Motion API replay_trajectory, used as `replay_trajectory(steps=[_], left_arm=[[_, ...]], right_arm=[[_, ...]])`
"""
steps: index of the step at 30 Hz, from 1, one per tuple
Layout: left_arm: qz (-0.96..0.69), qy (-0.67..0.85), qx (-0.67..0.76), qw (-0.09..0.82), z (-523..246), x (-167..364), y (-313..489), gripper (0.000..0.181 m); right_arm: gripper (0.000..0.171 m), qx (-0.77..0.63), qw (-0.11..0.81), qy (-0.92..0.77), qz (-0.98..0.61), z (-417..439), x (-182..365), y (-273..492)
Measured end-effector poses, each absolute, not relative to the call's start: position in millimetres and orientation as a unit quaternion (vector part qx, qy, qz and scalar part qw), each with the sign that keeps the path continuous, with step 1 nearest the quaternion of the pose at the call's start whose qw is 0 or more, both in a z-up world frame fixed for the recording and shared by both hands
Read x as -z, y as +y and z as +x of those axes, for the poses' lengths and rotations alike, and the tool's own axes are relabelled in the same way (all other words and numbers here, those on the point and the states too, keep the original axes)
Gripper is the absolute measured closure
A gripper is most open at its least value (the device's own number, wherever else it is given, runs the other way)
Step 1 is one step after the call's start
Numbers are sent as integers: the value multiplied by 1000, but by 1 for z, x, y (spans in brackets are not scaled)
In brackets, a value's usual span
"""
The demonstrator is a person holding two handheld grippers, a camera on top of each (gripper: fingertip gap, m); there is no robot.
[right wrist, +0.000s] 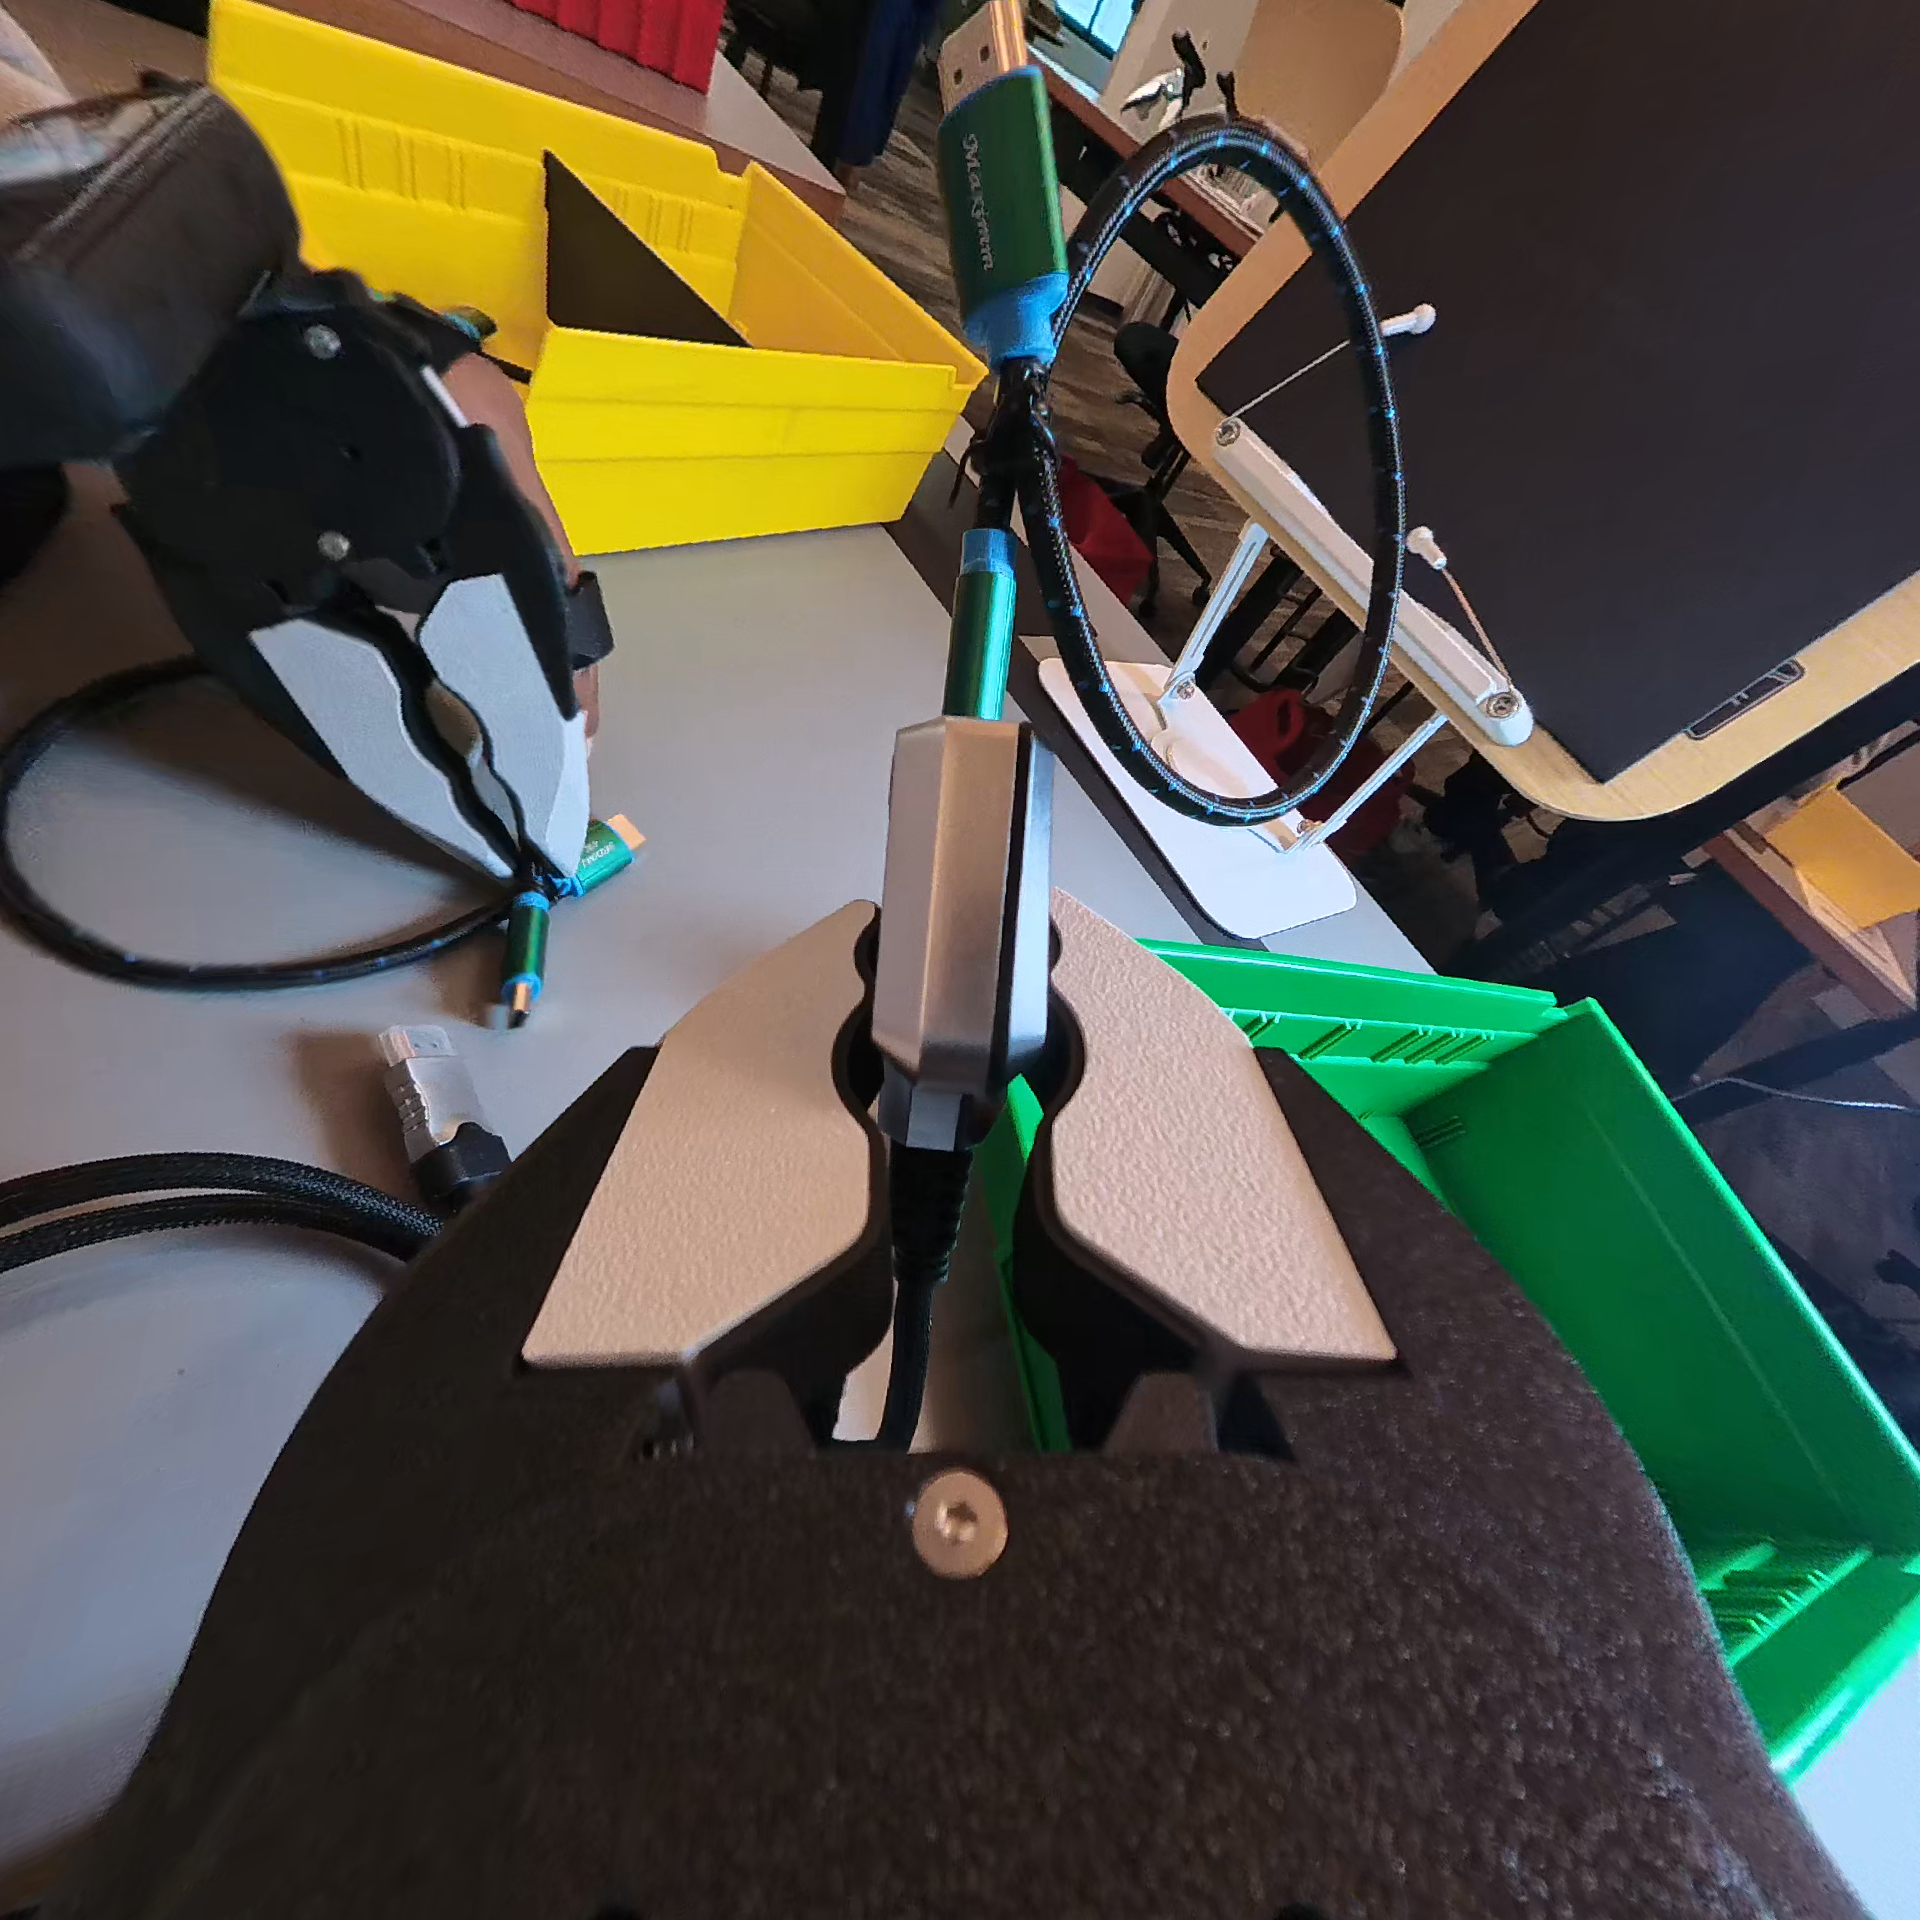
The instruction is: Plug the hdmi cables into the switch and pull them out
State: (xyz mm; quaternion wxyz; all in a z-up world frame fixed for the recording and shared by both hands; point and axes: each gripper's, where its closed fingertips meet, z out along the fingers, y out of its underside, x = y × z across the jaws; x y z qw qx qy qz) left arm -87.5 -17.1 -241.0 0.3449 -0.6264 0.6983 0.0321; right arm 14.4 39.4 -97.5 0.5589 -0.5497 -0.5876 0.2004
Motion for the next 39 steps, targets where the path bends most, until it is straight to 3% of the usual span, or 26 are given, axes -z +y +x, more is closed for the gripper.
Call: replay_trajectory(steps=[12,19,32,39], left_arm=[[-708,452,376,391,-80,173,-47,174],[-723,304,488,382,-81,136,-59,174],[-760,220,568,225,-59,179,-87,175],[-781,237,559,143,-62,206,-107,174]], right_arm=[[148,-166,559,-628,-515,8,107,33],[148,-34,581,-684,-439,-2,128,32],[149,99,635,-743,-186,-32,160,-9],[149,105,623,-760,-151,-31,176,-23]])
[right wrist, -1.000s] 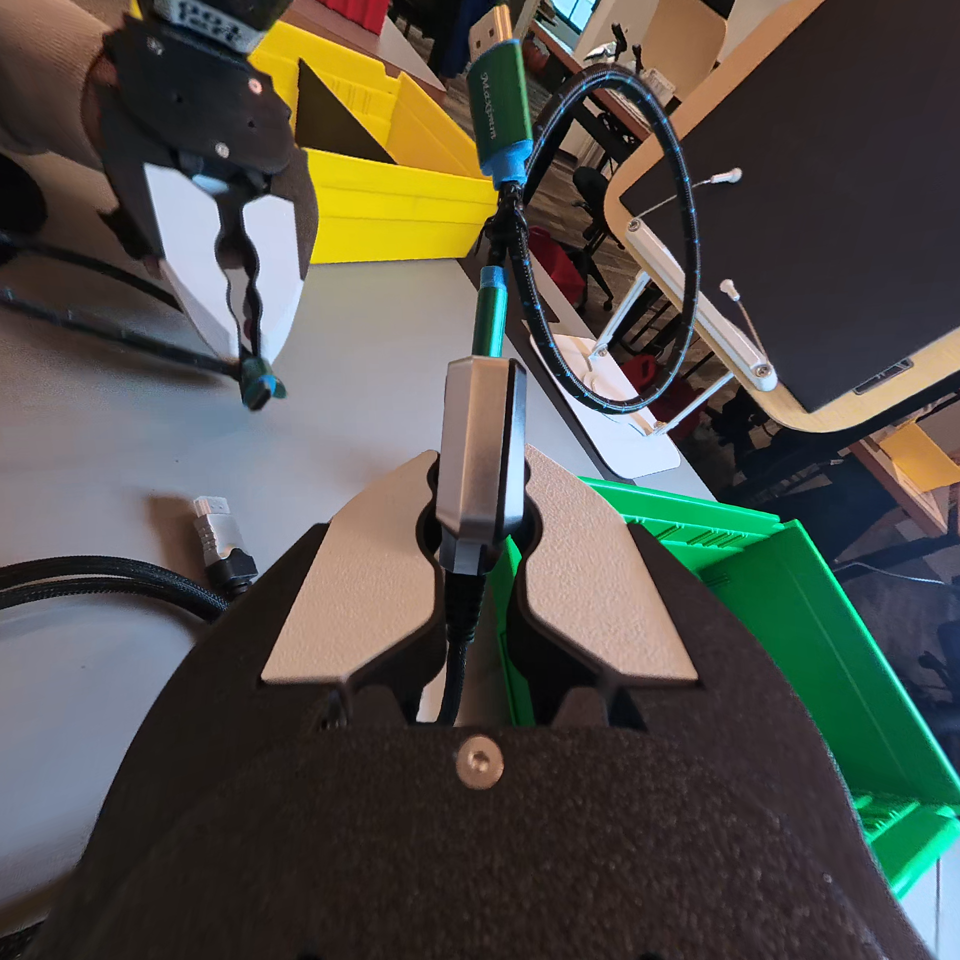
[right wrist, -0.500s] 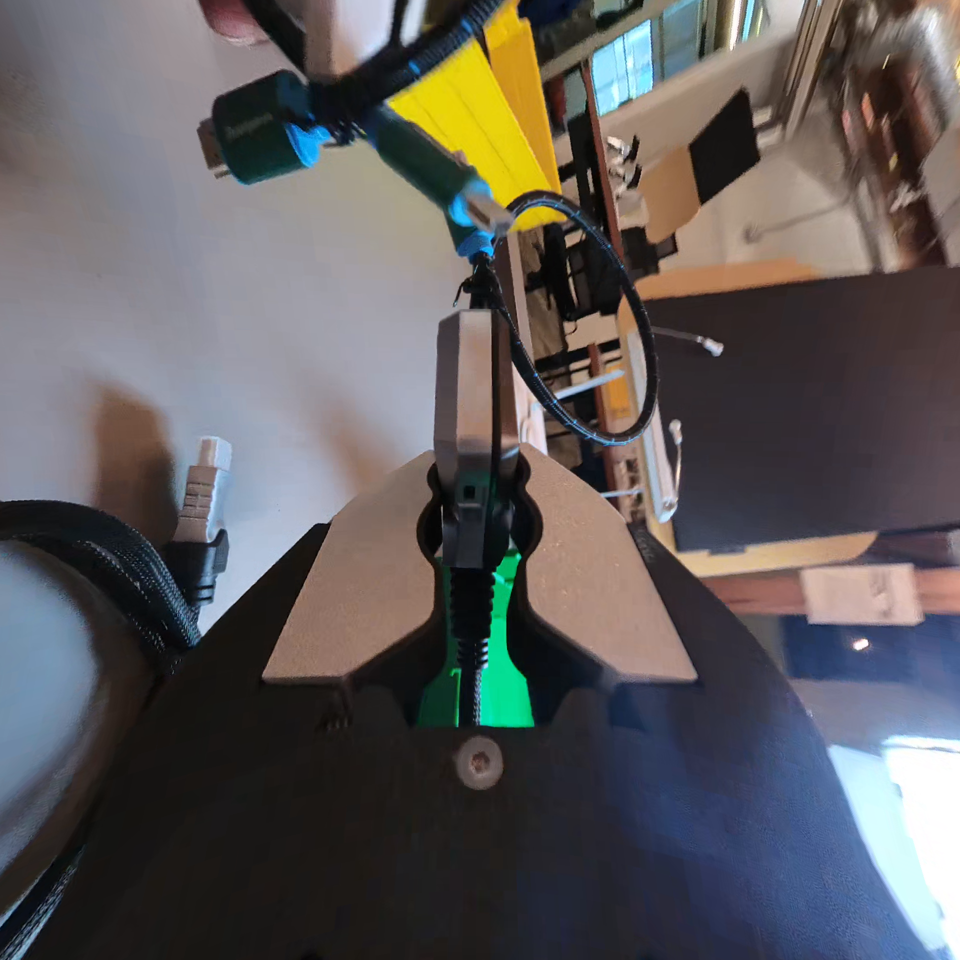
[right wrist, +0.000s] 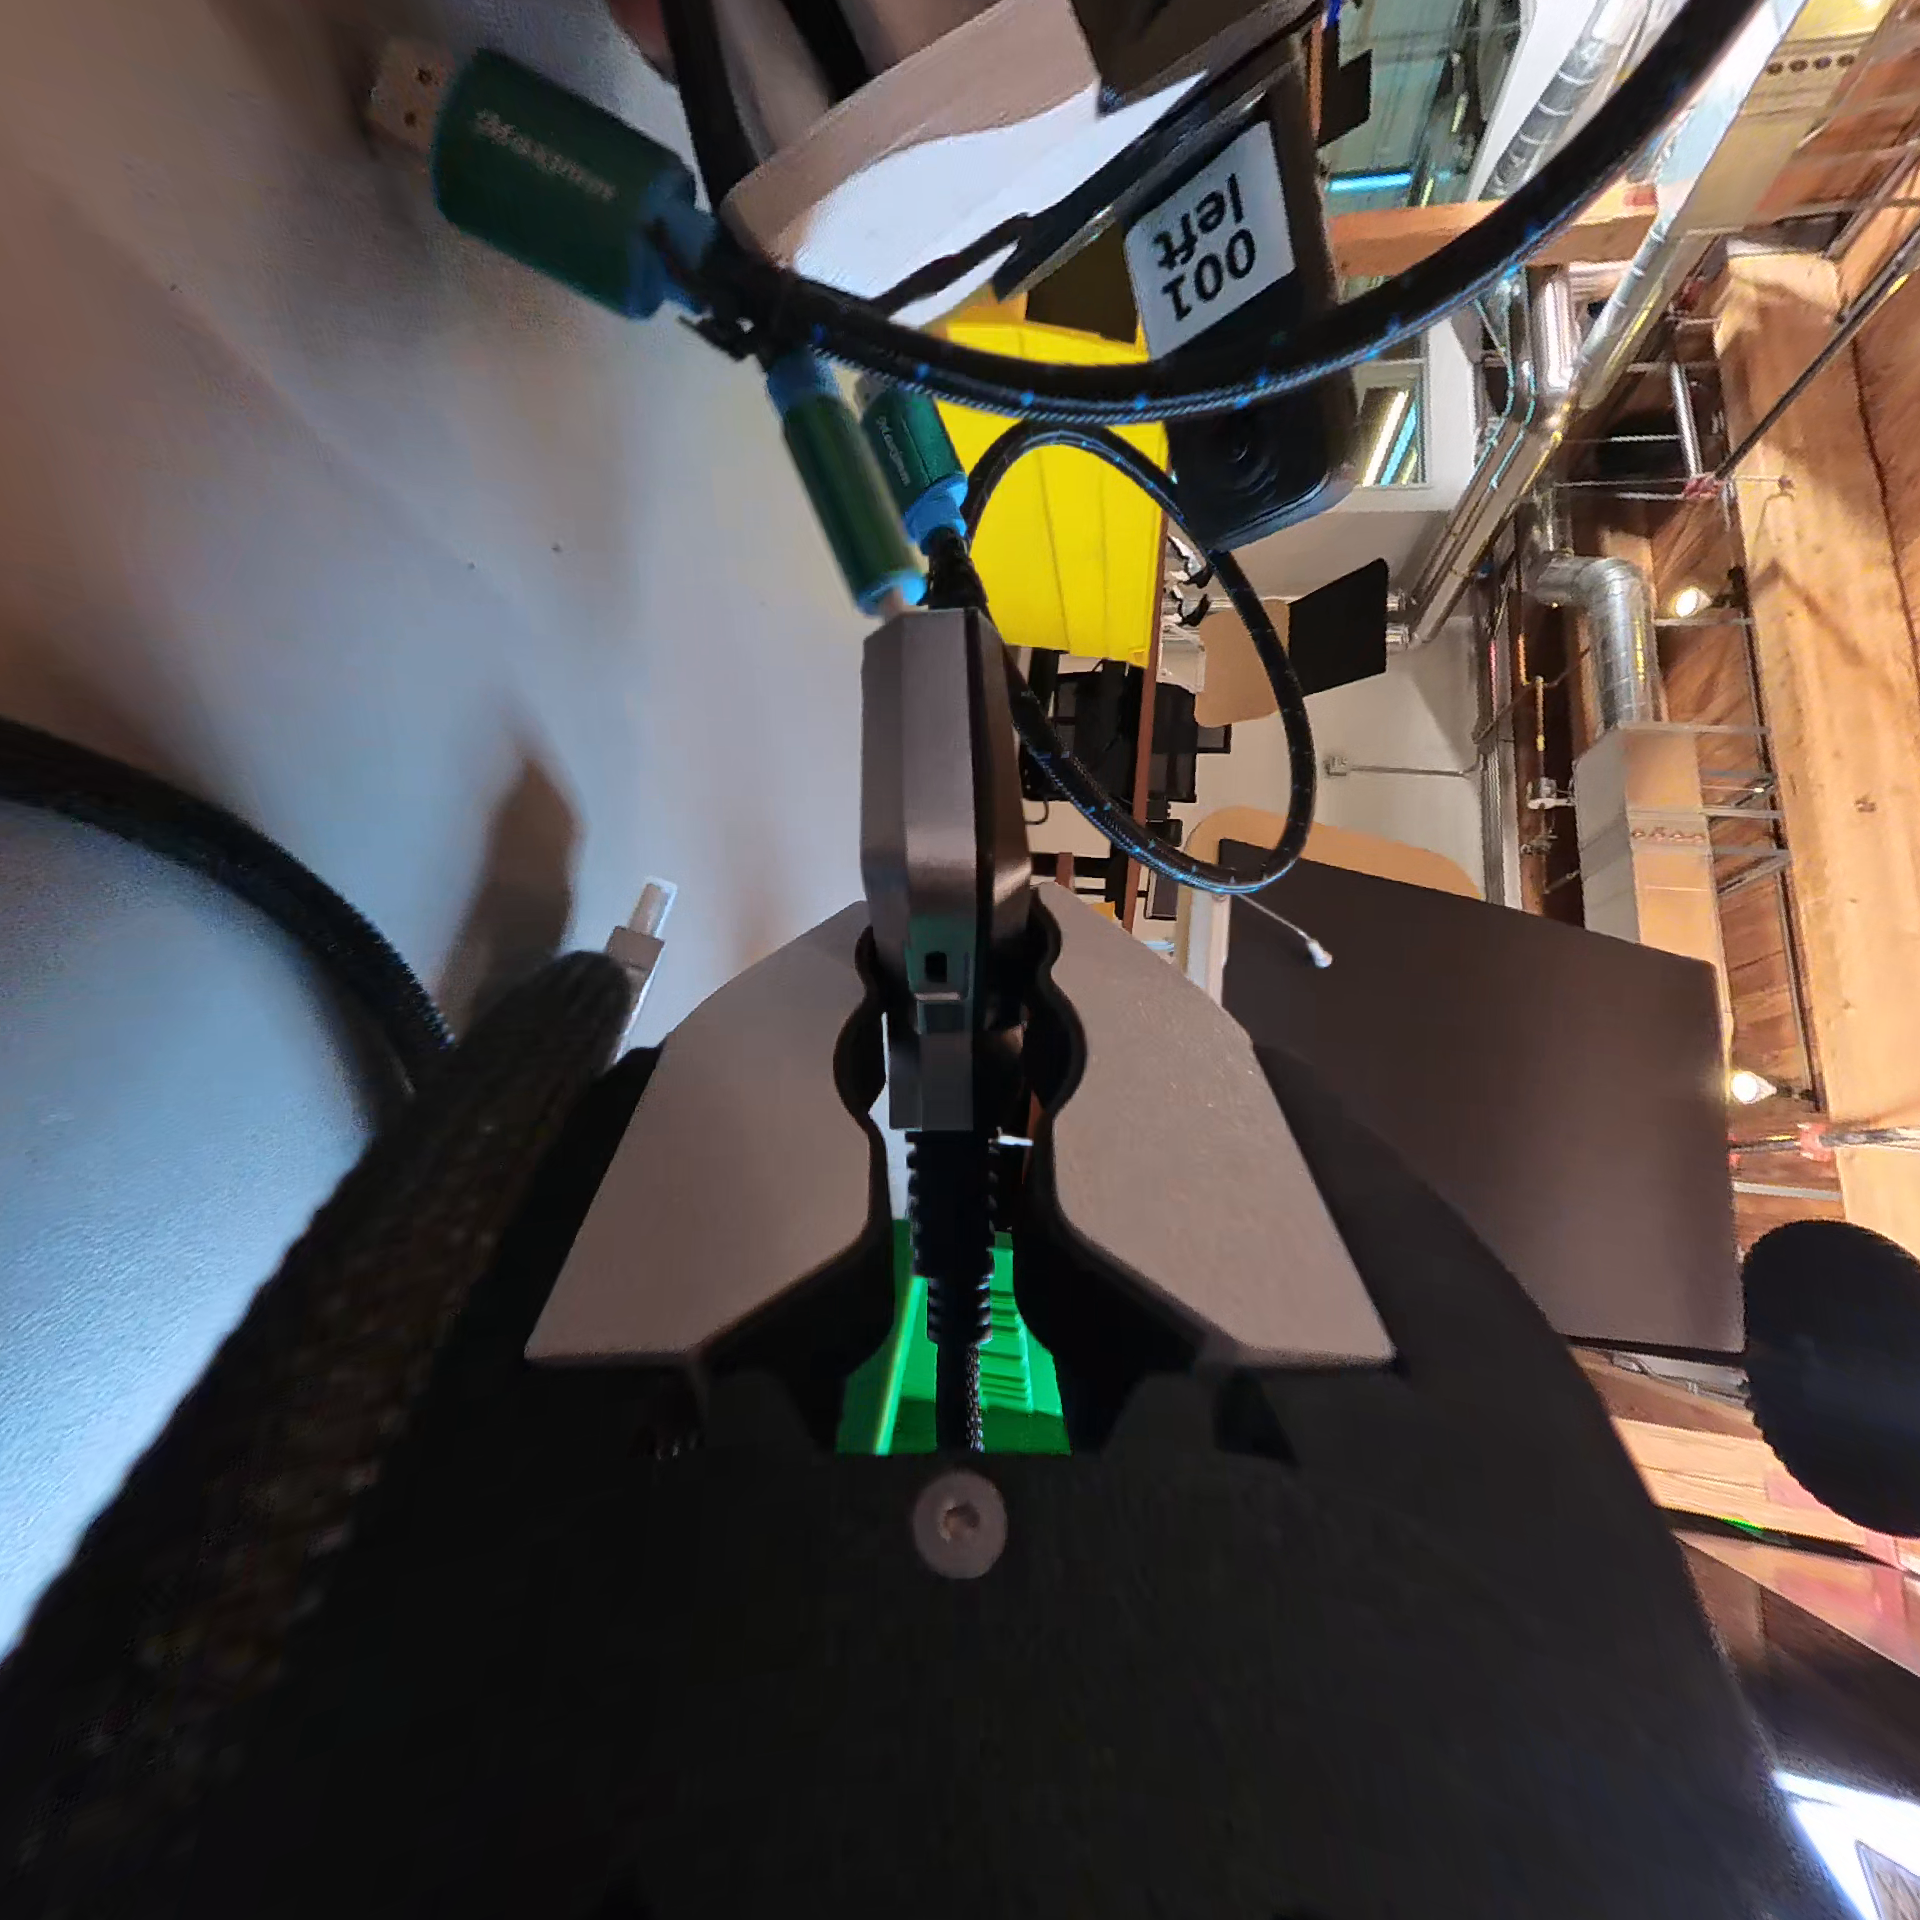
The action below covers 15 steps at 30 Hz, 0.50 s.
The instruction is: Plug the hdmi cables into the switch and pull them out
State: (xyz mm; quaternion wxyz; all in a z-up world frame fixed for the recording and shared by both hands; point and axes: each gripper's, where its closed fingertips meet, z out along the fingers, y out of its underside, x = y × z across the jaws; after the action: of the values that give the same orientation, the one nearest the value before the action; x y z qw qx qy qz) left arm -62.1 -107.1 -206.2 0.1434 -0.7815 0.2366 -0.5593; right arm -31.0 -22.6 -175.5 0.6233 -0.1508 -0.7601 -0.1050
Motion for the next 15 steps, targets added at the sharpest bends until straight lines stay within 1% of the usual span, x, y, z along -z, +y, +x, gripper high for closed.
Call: replay_trajectory(steps=[2,5,7,8,13,15], left_arm=[[-790,243,544,148,-67,208,-105,174],[-810,283,479,183,-77,211,-100,172],[-820,301,439,211,-83,213,-95,168],[-825,302,421,225,-86,214,-92,167],[-823,294,410,260,-86,214,-89,165],[-811,306,417,275,-80,211,-91,155]], right_arm=[[149,107,616,-765,-157,-29,180,-20],[149,104,607,-768,-174,-27,184,-15],[149,101,607,-765,-187,-26,184,-10],[151,100,607,-765,-192,-26,184,-9],[149,103,605,-765,-195,-26,184,-7],[148,103,605,-765,-196,-26,184,-8]])
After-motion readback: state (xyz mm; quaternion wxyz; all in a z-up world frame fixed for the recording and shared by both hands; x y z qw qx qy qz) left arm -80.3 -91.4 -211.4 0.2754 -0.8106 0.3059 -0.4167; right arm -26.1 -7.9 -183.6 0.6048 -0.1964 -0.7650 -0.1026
